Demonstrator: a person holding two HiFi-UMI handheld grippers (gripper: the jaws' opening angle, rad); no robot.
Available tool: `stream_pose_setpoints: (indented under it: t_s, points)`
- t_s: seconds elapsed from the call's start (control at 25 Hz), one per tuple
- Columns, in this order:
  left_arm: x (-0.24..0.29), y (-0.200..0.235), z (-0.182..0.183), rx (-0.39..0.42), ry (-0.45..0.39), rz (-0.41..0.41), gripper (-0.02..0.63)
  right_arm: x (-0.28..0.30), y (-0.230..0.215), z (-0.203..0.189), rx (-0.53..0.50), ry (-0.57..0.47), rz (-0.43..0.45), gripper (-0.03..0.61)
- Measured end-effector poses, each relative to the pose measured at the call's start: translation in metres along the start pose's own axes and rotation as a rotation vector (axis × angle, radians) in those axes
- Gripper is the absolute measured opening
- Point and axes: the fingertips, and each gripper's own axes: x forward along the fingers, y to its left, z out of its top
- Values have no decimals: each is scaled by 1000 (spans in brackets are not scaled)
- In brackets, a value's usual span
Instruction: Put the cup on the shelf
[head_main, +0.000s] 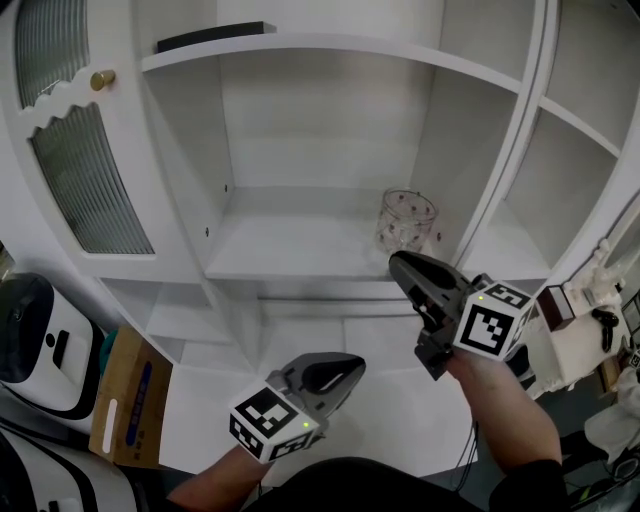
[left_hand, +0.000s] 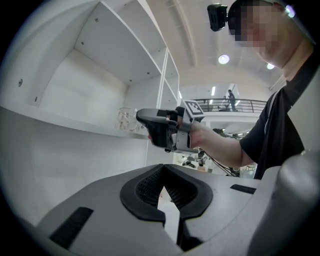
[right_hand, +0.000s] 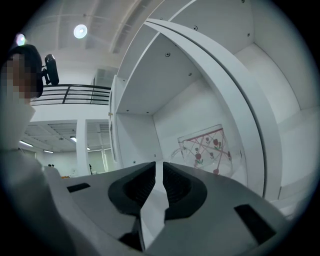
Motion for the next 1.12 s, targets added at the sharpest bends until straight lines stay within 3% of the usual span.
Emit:
stream_pose_setpoints:
  t_s: [0.24,0.44,0.64,0.88,1.12]
  points:
    - [-11,-4,5,26,-16,40,11,0,7,-1,4,-15,-7,46]
    - [-30,6,-1,9,-42,124,11,-16,56,-16,-149,-30,56,46]
    - [-44,9,-9,-3,-37,175,11,-30,98,-54,-286,17,111,46]
    - [-51,5,-14,10,-33,196,11,-58,116,-90,-258,27,135,46]
    - [-49,-9,-35,17,-22,197,11,-84,111,-117,-254,12,81,44]
